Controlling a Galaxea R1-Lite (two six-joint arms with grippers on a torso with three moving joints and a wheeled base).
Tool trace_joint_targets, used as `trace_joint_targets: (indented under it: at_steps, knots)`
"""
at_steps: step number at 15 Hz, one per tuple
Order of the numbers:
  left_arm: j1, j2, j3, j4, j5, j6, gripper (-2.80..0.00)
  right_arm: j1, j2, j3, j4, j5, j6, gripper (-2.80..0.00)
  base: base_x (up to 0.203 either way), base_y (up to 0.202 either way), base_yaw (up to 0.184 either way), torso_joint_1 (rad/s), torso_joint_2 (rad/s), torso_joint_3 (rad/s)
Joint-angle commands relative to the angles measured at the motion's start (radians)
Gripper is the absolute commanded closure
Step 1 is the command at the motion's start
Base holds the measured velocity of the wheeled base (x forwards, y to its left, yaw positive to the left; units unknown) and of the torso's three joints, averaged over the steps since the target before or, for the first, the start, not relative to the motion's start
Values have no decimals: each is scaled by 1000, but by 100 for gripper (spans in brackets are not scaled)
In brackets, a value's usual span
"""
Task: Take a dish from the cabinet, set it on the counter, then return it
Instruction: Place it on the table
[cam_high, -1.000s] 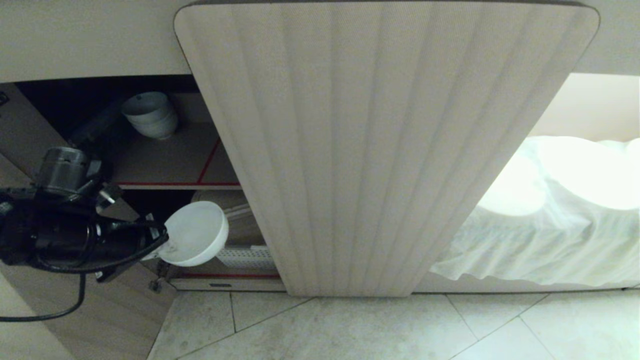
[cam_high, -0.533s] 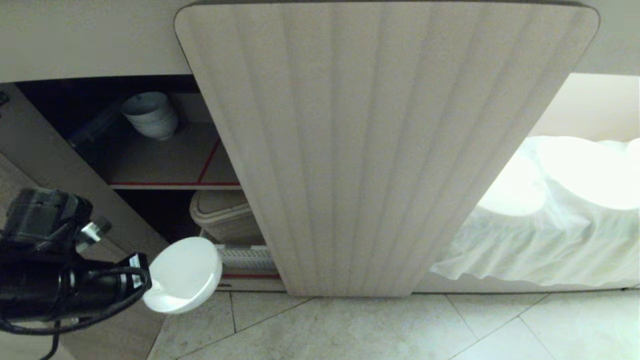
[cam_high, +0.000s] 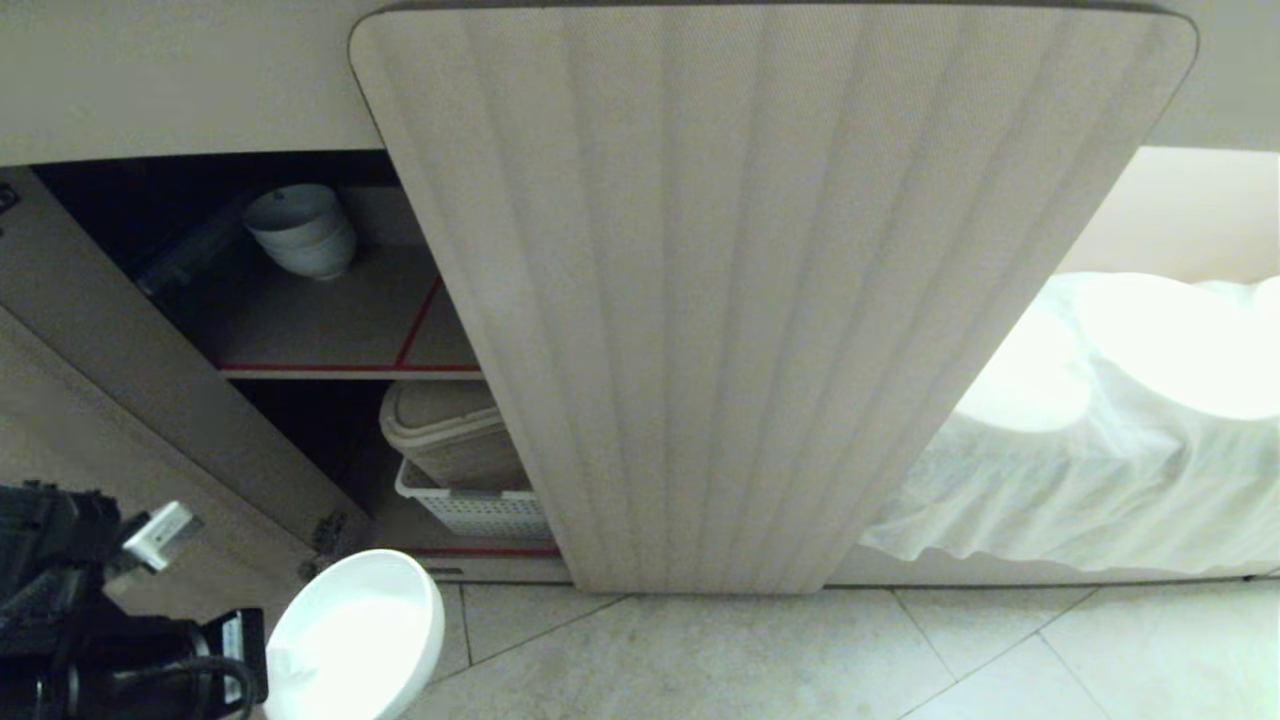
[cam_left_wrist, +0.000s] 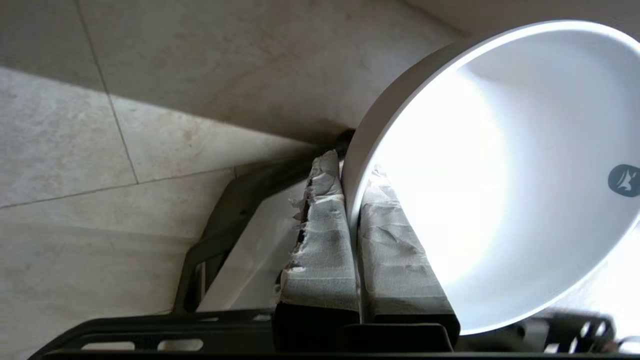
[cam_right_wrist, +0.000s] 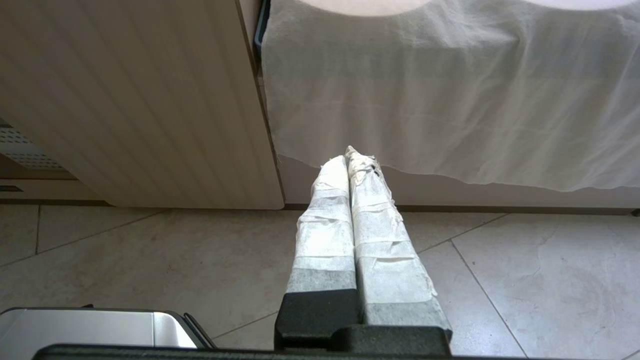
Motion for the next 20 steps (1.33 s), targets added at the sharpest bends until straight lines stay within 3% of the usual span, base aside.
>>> trace_joint_targets:
  at_steps: [1, 5, 10, 16, 20]
  knots:
    - [-61, -71, 32, 9, 3, -4, 0, 1, 0, 0, 0, 0, 0, 0, 0, 0, 0, 0, 0, 0]
    - [-84, -75, 37, 30, 1, 13, 0, 1, 0, 0, 0, 0, 0, 0, 0, 0, 0, 0, 0, 0]
    - [-88, -117, 32, 127, -2, 126, 0, 0, 0, 0, 0, 0, 0, 0, 0, 0, 0, 0, 0, 0]
    - [-90, -154, 3, 224, 5, 140, 0, 0, 0, 0, 0, 0, 0, 0, 0, 0, 0, 0, 0, 0]
    - [-97, -148, -24, 250, 4, 225, 0, 0, 0, 0, -1, 0, 0, 0, 0, 0, 0, 0, 0, 0]
